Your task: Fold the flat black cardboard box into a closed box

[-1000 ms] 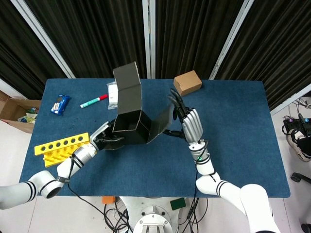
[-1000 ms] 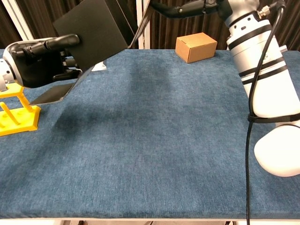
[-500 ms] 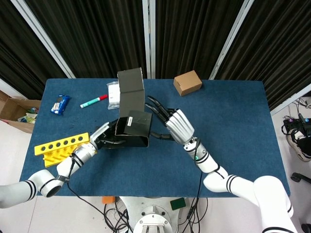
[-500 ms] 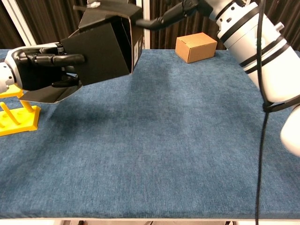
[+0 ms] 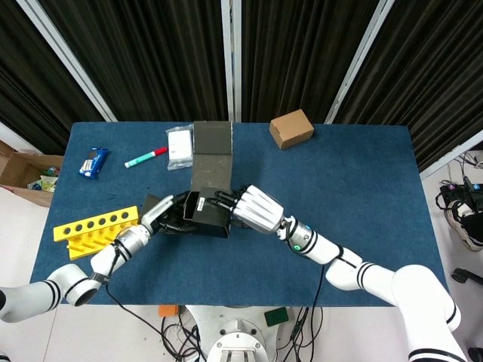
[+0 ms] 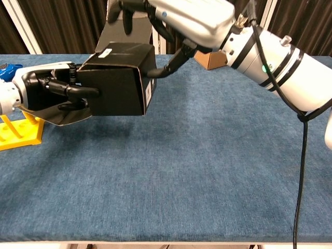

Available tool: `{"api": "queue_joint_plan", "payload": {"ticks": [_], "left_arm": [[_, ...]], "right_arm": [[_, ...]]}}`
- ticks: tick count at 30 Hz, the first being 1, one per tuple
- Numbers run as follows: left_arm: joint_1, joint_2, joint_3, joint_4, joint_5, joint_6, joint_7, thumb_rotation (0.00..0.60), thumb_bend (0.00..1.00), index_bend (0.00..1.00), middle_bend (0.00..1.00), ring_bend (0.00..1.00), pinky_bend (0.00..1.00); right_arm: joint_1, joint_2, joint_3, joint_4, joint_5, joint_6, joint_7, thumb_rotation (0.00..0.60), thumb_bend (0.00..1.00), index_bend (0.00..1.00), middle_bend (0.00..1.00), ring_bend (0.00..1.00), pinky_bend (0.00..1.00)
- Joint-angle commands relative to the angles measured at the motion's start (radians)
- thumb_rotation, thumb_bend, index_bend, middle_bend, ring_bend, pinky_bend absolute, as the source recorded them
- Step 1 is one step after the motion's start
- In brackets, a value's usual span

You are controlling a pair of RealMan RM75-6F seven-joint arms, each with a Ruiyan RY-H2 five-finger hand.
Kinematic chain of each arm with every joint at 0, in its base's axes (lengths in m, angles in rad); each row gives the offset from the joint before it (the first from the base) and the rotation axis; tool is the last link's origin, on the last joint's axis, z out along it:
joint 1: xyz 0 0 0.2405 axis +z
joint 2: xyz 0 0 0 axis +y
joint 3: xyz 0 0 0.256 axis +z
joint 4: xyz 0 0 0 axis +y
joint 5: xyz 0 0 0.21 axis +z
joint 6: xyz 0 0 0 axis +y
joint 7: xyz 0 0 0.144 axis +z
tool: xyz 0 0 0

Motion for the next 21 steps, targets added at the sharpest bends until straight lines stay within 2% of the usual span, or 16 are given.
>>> {"api": "queue_joint_plan", "payload": {"ticks": [1, 3, 8, 21], "left_arm": [[-0.001, -0.01, 0.008, 0.015, 0.007, -0.004, 0.02, 0.6, 0.13, 0.34, 0.3, 0.63, 0.95], [-0.001, -0.019, 0.01, 0.027, 0.006, -0.007, 0.037, 0.6, 0.13, 0.34, 0.3, 0.63, 0.95], [-0.001, -0.049, 0.013, 0.061, 0.003, -0.013, 0.084, 0.6, 0.13, 0.34, 0.3, 0.63, 0.94], [-0.001, -0.161, 0.01, 0.164, -0.031, -0.062, 0.302, 0.6, 0.13, 0.32, 0.29, 0.63, 0.94]], "right_arm": [[0.01, -0.01, -0.019, 0.036, -0.008, -0.018, 0.017, 0.6, 0.04, 0.38, 0.46, 0.74, 0.93], [0.017, -0.01, -0.032, 0.052, -0.016, -0.031, 0.027, 0.6, 0.05, 0.41, 0.46, 0.74, 0.93], [0.029, -0.012, -0.066, 0.079, -0.035, -0.061, 0.027, 0.6, 0.18, 0.5, 0.49, 0.74, 0.93], [0.019, -0.057, -0.132, 0.175, -0.056, -0.082, 0.038, 0.6, 0.19, 0.52, 0.49, 0.74, 0.93]]}}
